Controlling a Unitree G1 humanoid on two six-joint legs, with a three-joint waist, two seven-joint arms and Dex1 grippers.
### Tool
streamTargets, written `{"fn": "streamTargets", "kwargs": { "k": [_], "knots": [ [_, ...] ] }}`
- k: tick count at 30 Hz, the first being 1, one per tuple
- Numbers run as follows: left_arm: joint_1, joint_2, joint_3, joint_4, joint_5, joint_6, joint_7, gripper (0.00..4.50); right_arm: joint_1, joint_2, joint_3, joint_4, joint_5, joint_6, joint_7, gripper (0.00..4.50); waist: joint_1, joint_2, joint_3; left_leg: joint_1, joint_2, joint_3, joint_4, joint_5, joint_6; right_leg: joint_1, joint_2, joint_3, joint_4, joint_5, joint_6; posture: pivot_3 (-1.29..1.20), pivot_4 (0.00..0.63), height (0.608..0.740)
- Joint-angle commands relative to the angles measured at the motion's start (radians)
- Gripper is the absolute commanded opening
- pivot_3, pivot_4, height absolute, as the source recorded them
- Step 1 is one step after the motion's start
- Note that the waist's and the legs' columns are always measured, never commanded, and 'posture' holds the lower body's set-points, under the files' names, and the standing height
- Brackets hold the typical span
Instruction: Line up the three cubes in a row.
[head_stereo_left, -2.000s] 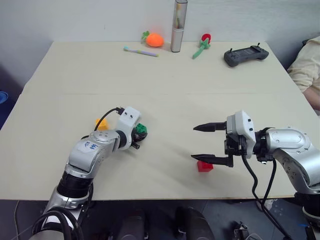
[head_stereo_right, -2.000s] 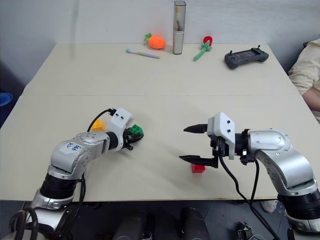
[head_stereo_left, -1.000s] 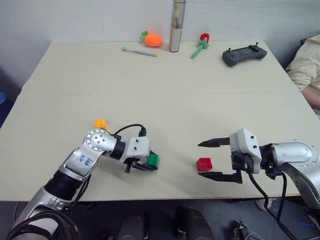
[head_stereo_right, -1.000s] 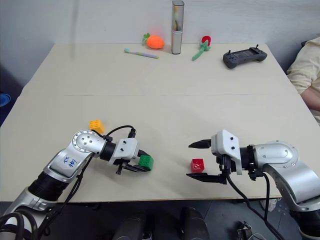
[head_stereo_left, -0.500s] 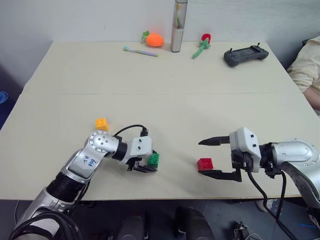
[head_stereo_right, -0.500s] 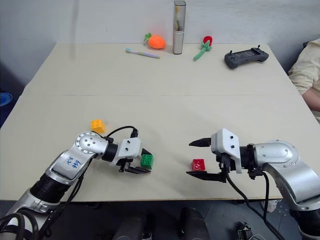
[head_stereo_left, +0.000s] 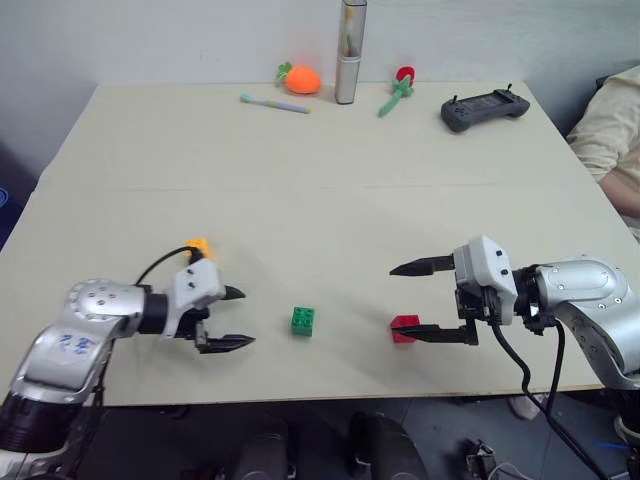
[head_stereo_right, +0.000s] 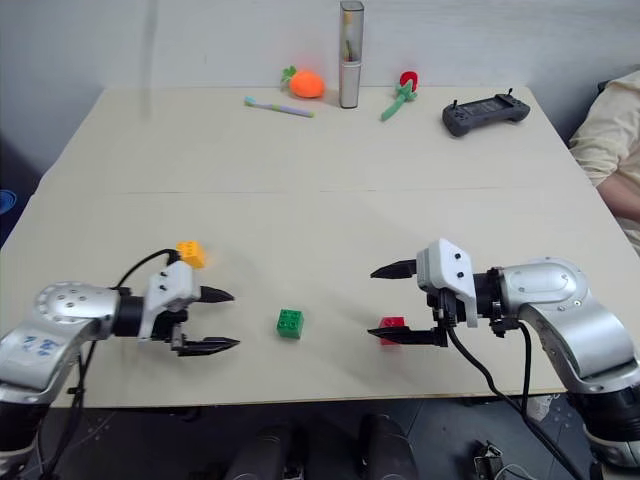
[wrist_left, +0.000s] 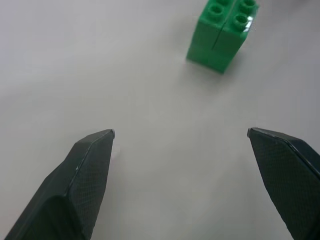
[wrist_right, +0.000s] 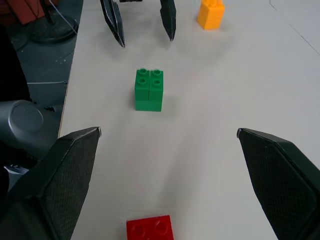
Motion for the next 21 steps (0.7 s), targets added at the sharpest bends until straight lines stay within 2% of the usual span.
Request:
{"fn": "streamTargets", "kwargs": {
  "k": [1, 5, 9, 15, 21],
  "knots": [
    [0.126, -0.001, 0.22, 0.009, 0.017, 0.031, 0.104, 4.49, -0.056, 0.025, -0.018, 0.026, 0.028, 0.004, -0.004, 4.5, -0.003, 0.0, 0.0, 0.0, 0.0, 0.0, 0.0, 0.0, 0.0, 0.0, 0.0, 0.0, 0.0, 0.0, 0.0, 0.0, 0.15, 0.74],
    [0.184, -0.049, 0.29, -0.031, 0.01, 0.021, 0.19, 4.49, -0.082, 0.035, -0.009, 0.045, 0.039, 0.018, 0.019, 4.5, 0.01, 0.0, 0.0, 0.0, 0.0, -0.001, -0.001, 0.0, -0.001, 0.0, -0.001, -0.001, -0.002, 0.0, 0.0, 0.0, 0.15, 0.74],
    [0.153, -0.03, 0.286, 0.037, 0.018, -0.052, 0.193, 4.49, -0.099, 0.039, 0.005, 0.058, 0.031, 0.015, 0.039, 4.5, 0.019, 0.0, 0.0, 0.0, -0.001, -0.001, -0.001, -0.001, -0.001, 0.0, -0.002, 0.0, -0.002, 0.0, 0.0, 0.0, 0.15, 0.74],
    [-0.104, 0.07, 0.136, 0.298, 0.032, -0.28, 0.039, 4.49, -0.122, 0.049, 0.015, 0.077, 0.014, 0.004, 0.048, 4.5, 0.02, 0.0, 0.0, 0.0, 0.0, 0.0, -0.001, -0.001, -0.002, -0.003, -0.002, -0.001, 0.0, -0.001, -0.002, 0.0, 0.15, 0.74],
    [-0.456, 0.093, -0.071, 0.65, 0.099, -0.44, -0.145, 4.49, -0.103, 0.053, 0.002, 0.034, 0.019, 0.016, 0.016, 4.5, 0.021, 0.0, 0.0, -0.001, -0.001, 0.003, -0.001, -0.001, -0.002, -0.004, 0.001, -0.001, 0.003, 0.0, -0.001, 0.0, 0.15, 0.74]
  ]
}}
